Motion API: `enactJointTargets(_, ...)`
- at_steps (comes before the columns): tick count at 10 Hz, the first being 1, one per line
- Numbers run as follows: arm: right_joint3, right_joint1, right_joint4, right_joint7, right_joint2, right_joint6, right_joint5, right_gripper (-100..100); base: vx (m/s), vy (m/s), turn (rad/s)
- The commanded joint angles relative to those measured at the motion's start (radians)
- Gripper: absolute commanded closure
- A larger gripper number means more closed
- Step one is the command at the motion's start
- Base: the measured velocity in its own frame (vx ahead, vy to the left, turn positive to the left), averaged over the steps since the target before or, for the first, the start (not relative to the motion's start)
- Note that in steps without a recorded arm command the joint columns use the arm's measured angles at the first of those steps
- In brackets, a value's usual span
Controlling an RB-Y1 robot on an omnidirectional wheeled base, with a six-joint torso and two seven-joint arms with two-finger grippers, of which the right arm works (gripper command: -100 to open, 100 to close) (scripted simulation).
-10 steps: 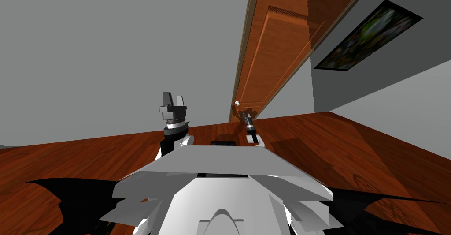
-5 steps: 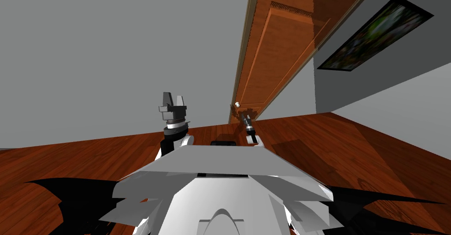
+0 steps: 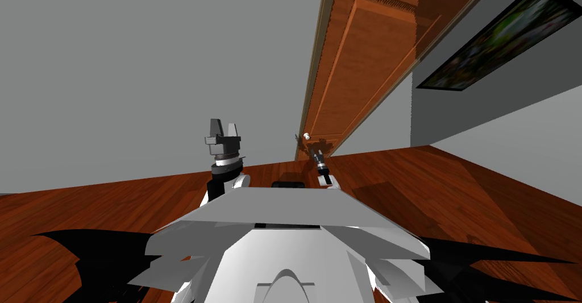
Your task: Pull the door open
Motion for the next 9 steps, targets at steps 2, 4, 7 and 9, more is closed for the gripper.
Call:
enactJointTargets(2,-0.011,-0.021,0.068,0.050,-0.004,-0.014,0.020,-100,0.081,-0.016,0.004)
enactJointTargets(4,-0.019,-0.038,0.118,0.087,-0.007,-0.024,0.034,-100,0.115,-0.014,0.003)
enactJointTargets(7,-0.030,-0.062,0.191,0.137,-0.011,-0.037,0.054,-100,0.093,-0.009,0.003)
enactJointTargets(9,-0.037,-0.076,0.233,0.167,-0.013,-0.045,0.066,-100,0.090,-0.014,0.001)
